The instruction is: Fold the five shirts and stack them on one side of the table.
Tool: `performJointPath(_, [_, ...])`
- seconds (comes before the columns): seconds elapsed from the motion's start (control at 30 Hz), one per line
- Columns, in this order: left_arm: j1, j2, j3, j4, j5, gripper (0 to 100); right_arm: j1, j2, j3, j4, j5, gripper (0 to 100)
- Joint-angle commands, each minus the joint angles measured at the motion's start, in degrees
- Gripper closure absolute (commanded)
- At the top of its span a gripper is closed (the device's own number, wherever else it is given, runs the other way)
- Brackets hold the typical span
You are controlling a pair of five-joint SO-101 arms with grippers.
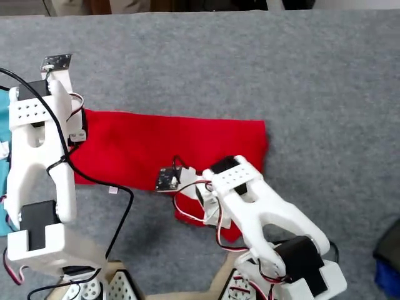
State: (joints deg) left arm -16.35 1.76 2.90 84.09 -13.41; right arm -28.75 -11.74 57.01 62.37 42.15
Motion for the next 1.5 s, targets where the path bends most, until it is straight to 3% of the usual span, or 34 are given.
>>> performJointPath(0.0, [-0.44, -2.86, 0.0, -0.44, -0.62, 98, 2.33, 2.15, 1.36, 1.49, -0.53, 99.3])
performJointPath(0.3, [-0.35, -2.95, 2.64, -2.29, -0.62, 98, 4.35, 2.42, -21.76, 14.33, -0.26, 99.3])
performJointPath(0.7, [-0.53, -2.95, 3.87, -3.69, -0.62, 98, 6.46, 3.82, -31.96, 13.36, 6.95, 99.3])
performJointPath(1.1, [-0.62, -2.95, 3.78, -3.69, -0.62, 98, 7.16, 19.56, -47.96, 13.71, 10.99, 99.2])
performJointPath(1.37, [-0.62, -2.95, 3.87, -3.69, -0.62, 98, 7.78, 22.81, -49.89, 13.45, 12.92, 98.9])
performJointPath(1.47, [-0.62, -2.95, 3.87, -3.69, -0.62, 98, 7.78, 23.25, -49.89, 13.27, 13.01, 93.5])
